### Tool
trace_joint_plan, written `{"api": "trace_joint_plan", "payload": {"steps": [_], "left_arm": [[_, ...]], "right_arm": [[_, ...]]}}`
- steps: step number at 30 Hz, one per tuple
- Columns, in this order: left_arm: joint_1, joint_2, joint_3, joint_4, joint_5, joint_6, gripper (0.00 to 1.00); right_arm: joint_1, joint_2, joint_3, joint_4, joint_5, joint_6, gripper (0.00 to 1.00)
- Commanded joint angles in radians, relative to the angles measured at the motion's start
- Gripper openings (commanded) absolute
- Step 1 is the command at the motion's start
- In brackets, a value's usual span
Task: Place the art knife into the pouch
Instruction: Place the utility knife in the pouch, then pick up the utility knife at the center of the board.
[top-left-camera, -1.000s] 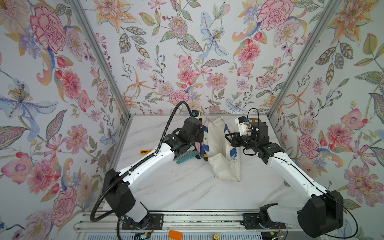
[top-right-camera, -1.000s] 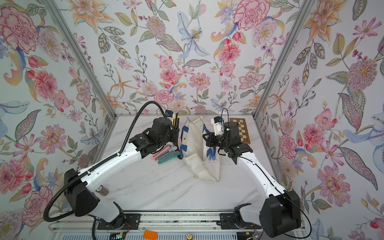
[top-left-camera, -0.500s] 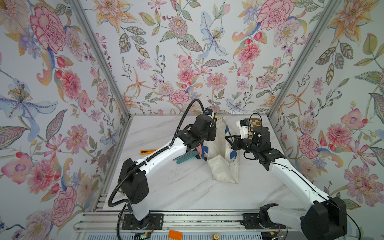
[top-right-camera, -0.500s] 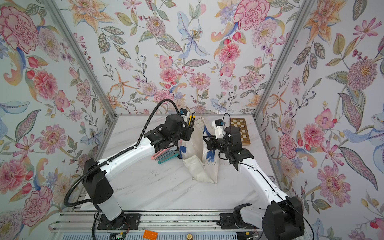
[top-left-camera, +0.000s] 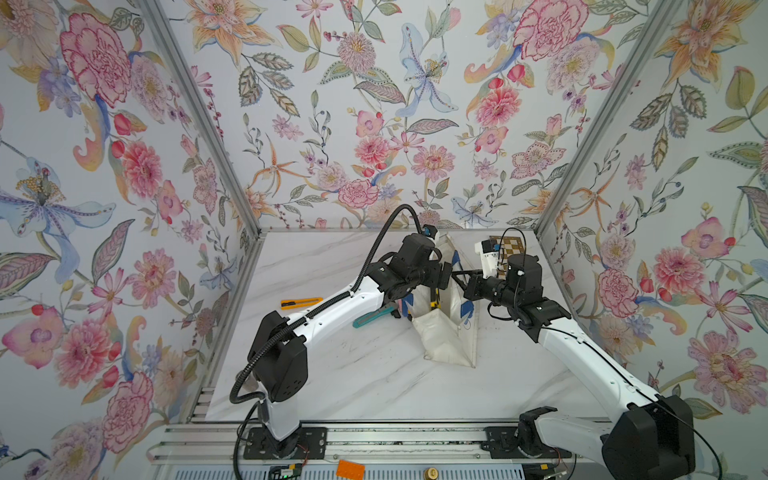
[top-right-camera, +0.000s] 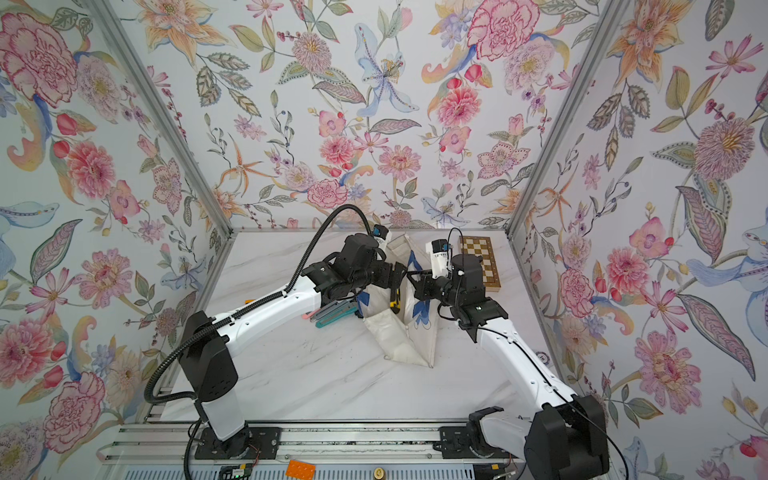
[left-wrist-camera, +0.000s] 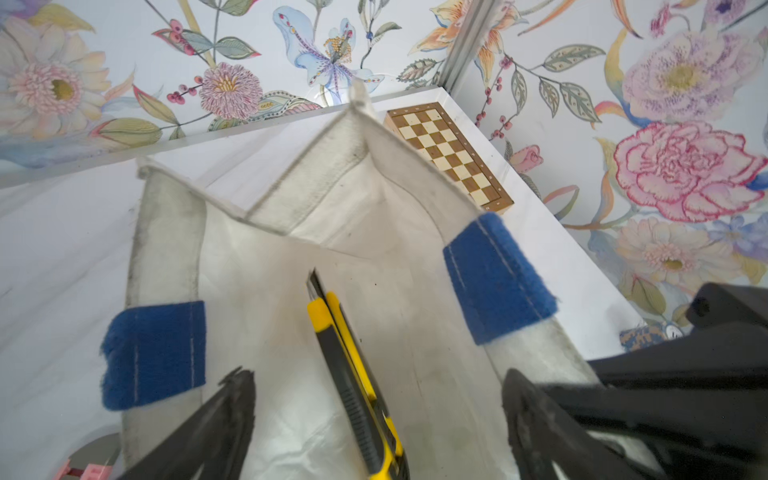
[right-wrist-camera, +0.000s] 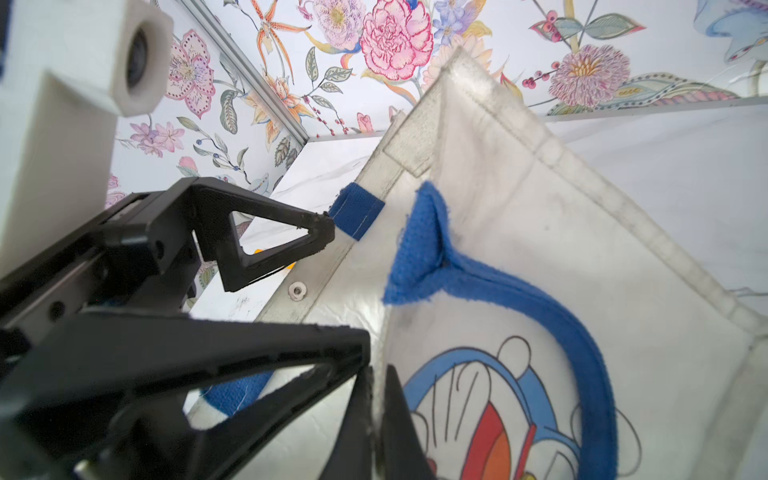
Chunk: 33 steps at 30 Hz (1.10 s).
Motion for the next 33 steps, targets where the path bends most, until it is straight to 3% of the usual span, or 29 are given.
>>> {"api": "trace_joint_plan", "payload": {"steps": [1,7,18,26,29,33], "left_arm": [[-0.008,-0.031,0.009,0.003,-0.013,0.038,1.00],[0.015,-0.080,0.044,-0.104,-0.188,0.103,0.99],[0.176,-0.175,0.048,-0.409,-0.427,0.026,1.00],[0.252,-0.287,-0.157,-0.384,-0.507,-0.027,1.00],[0.340,-0.325,-0.290,-0.326,-0.463,-0.064,1.00],[0.441,-0.344,-0.405,-0.260,-0.444,-0.085,0.99]], "right_arm": [[-0.001,-0.022,-0.014,0.045,-0.006,0.003,0.00],[-0.022,-0.012,-0.018,0.038,0.006,0.005,0.00],[-0.046,0.010,-0.053,0.049,-0.018,0.005,0.00],[-0.057,0.012,-0.049,0.026,0.005,0.003,0.03],[-0.064,-0.011,-0.041,-0.005,0.020,0.002,0.05],[-0.066,-0.073,-0.045,-0.023,0.038,0.006,0.23]]}}
